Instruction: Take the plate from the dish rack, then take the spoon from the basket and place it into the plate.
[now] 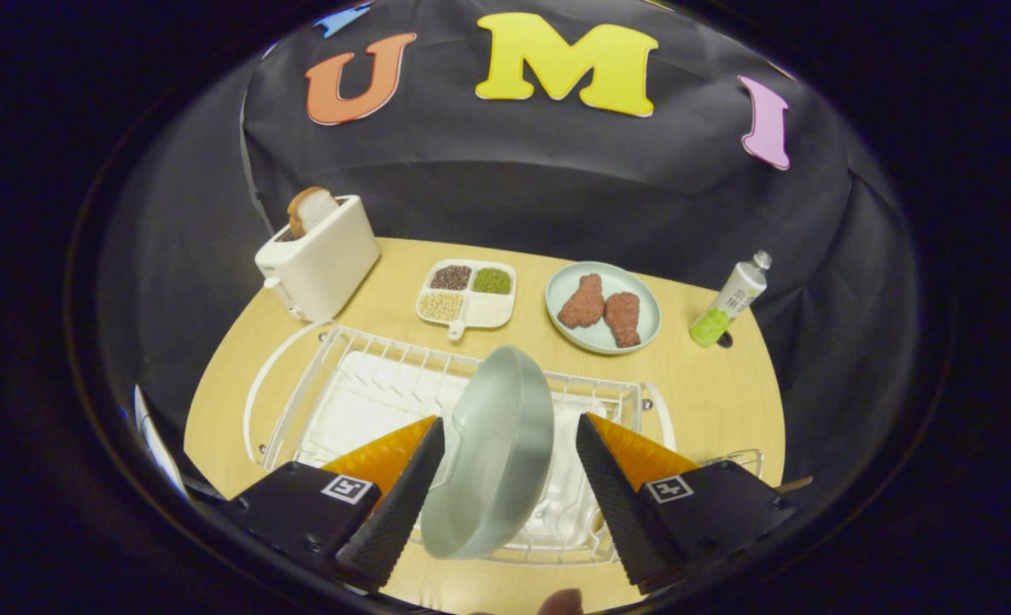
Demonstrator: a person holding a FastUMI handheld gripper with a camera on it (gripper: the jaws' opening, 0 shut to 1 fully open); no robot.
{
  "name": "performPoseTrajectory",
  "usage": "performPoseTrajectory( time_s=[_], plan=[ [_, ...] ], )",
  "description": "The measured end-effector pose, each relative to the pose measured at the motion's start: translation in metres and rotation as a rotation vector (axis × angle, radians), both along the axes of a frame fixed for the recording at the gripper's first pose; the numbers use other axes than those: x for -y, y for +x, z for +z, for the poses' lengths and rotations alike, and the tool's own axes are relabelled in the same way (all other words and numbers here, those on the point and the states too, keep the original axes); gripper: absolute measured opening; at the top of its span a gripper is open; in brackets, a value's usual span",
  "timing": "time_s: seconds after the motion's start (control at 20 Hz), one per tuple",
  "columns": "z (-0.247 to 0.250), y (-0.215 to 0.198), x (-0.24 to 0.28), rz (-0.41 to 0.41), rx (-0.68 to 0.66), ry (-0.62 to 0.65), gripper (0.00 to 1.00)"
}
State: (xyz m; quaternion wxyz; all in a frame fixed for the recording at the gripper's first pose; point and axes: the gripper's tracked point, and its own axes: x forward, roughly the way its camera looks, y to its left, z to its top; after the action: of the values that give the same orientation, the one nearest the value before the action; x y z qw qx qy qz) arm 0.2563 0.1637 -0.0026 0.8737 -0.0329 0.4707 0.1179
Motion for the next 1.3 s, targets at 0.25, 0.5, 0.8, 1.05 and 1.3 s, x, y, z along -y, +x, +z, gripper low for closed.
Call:
performPoseTrajectory(
  time_s=[0.25, 0.5, 0.8, 1.05, 1.3],
  plan=[
    [-0.022, 0.01, -0.002, -0.063, -0.085, 0.003, 0.93],
    [-0.027, 0.003, -0.008, -0.106, -0.144, 0.03, 0.72],
    [-0.022, -0.004, -0.009, -0.161, -0.159, -0.013, 0.42],
    [-0.003, -0.005, 0.002, -0.216, -0.129, -0.06, 0.39],
    [0.024, -0.015, 0.006, -0.2, -0.072, -0.055, 0.34]
  ],
)
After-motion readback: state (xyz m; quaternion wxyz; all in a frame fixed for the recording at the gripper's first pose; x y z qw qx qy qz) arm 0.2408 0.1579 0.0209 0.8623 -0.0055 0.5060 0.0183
